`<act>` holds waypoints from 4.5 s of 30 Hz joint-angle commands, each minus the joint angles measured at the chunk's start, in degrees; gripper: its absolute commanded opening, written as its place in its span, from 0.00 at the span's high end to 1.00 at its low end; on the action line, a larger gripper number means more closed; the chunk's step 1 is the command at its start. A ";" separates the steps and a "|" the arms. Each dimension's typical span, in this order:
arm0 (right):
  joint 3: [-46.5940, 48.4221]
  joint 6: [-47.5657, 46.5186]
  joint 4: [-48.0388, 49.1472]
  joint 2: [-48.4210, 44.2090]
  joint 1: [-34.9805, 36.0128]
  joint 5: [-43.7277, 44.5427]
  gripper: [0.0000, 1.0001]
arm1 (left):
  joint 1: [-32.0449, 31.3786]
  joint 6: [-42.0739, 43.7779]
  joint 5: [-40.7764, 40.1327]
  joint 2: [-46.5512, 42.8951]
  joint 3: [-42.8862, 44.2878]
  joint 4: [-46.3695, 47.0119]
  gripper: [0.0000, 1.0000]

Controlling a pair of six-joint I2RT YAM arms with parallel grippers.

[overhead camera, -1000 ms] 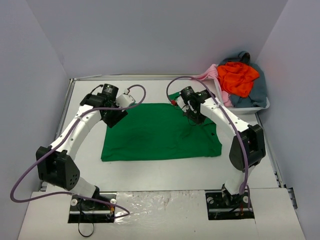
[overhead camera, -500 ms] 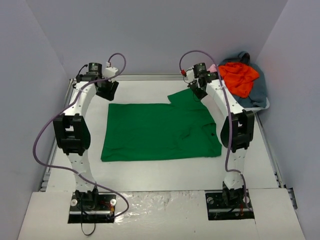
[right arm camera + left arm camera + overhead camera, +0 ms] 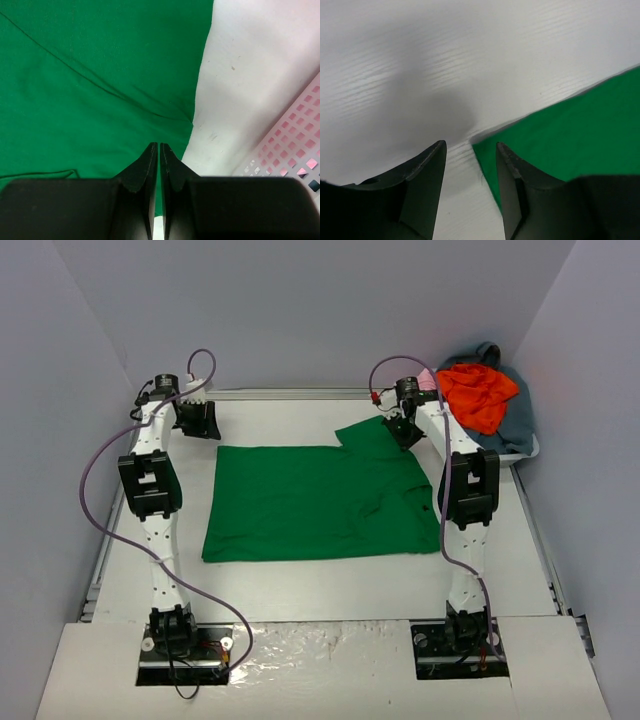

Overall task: Fold and stack the t-shirts
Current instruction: Grap the side of the flattened tshirt furthest away from the robot with both arms

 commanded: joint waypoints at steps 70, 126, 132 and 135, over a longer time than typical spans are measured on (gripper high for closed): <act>29.13 10.62 3.13 21.42 -9.69 -35.79 0.70 | -3.72 0.52 -6.28 -12.02 -14.59 0.14 0.98; 38.98 21.26 15.79 34.87 -9.08 -38.88 0.72 | -5.04 2.63 -9.80 -10.61 -18.80 3.74 0.98; 38.98 20.73 15.35 34.60 -8.46 -37.04 0.74 | -5.04 2.81 -9.62 -11.05 -19.59 4.00 0.98; 38.98 20.55 15.17 34.52 -8.28 -36.33 0.81 | -4.95 2.63 -9.44 -11.22 -19.94 4.53 0.98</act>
